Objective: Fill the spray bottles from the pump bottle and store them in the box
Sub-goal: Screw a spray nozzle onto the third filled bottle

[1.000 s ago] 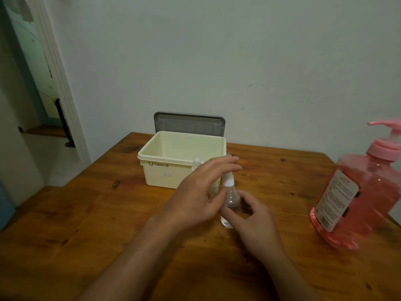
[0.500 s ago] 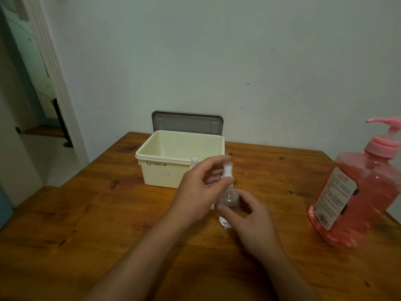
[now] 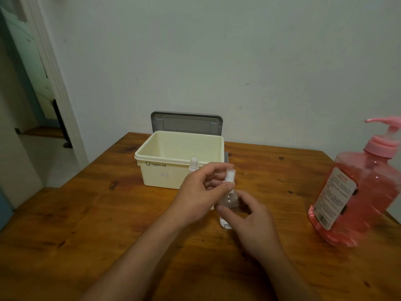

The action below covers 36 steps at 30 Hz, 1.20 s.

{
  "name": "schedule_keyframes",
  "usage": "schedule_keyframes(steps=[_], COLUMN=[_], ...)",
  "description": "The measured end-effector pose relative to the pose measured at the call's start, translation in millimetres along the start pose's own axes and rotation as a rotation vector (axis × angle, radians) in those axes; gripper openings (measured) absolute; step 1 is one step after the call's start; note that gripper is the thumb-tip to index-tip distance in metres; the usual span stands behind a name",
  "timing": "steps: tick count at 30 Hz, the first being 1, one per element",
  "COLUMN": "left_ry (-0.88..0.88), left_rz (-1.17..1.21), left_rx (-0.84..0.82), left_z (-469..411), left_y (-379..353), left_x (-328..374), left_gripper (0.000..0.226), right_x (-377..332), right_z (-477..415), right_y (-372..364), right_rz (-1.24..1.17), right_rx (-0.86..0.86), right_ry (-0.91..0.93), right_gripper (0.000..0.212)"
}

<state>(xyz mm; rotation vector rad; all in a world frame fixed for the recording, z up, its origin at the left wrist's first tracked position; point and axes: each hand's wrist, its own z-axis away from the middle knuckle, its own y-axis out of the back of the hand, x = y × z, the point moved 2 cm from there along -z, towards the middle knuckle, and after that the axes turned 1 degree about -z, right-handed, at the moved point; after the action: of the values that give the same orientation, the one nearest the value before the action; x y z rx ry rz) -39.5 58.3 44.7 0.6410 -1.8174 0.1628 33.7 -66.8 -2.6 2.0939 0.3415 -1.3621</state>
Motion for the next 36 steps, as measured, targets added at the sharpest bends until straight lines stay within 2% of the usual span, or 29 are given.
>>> schedule_keyframes(steps=[11, 15, 20, 29, 36], left_ry=[0.069, 0.096, 0.125, 0.114, 0.116], left_rz=[0.106, 0.043, 0.055, 0.027, -0.028], left_rx=[-0.026, 0.003, 0.058, 0.106, 0.061], left_z=[3.3, 1.4, 0.4, -3.0, -0.7], left_y=[-3.0, -4.5, -3.9, -0.1, 1.1], left_x=[1.5, 0.3, 1.6, 6.6, 5.1], left_gripper=[0.028, 0.034, 0.024, 0.018, 0.017], right_x=[0.4, -0.2, -2.2, -2.8, -4.0], right_z=[-0.4, 0.7, 0.2, 0.9, 2.3], right_y=[-0.1, -1.5, 0.0, -0.5, 0.1], right_rz=[-0.028, -0.033, -0.055, -0.052, -0.066], right_rx=[-0.001, -0.01, -0.003, -0.002, -0.007], right_ry=[-0.006, -0.004, -0.004, -0.006, 0.001], right_gripper=[0.025, 0.034, 0.023, 0.027, 0.023])
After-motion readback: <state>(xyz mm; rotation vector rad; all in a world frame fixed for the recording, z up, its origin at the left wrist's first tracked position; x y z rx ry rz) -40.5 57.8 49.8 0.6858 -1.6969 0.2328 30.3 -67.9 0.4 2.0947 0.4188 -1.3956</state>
